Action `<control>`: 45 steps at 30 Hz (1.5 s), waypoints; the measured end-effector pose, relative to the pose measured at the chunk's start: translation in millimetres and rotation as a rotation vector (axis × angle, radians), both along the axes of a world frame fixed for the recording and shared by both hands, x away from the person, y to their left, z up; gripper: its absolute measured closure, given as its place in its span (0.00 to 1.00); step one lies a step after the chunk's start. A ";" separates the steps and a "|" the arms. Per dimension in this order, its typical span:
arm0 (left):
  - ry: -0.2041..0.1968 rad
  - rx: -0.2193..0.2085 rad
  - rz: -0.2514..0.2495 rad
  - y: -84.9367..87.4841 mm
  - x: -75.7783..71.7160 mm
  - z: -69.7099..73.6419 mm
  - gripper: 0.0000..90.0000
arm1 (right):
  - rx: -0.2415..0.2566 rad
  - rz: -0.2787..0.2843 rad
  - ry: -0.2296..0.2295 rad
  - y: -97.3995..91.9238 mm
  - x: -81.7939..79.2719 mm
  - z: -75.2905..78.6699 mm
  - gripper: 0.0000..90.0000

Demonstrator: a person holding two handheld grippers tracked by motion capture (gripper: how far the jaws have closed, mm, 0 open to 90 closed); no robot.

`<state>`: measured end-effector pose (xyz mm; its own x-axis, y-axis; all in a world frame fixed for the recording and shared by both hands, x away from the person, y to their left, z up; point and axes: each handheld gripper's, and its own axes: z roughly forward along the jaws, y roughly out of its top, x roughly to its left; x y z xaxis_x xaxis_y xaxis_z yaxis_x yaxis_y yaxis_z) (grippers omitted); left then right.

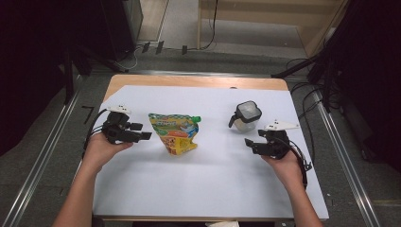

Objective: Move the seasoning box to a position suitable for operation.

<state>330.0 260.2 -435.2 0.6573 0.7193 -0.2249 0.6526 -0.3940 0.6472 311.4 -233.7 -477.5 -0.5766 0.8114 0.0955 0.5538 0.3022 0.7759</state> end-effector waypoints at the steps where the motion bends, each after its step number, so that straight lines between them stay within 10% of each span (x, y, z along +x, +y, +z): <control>1: -0.001 -0.001 -0.003 0.1 -0.2 0.4 0.42 | 0.002 -0.001 0.000 -0.5 0.2 0.0 0.37; 45: -0.019 -0.012 -0.048 -5.8 -15.3 8.3 0.42 | 0.017 -0.075 0.018 -7.4 29.7 -4.7 0.22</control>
<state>314.7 254.4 -426.9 0.6950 0.6843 -0.2208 0.6209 -0.4163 0.6642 341.1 -241.1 -482.2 -0.5127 0.8502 0.1192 0.5878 0.2464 0.7705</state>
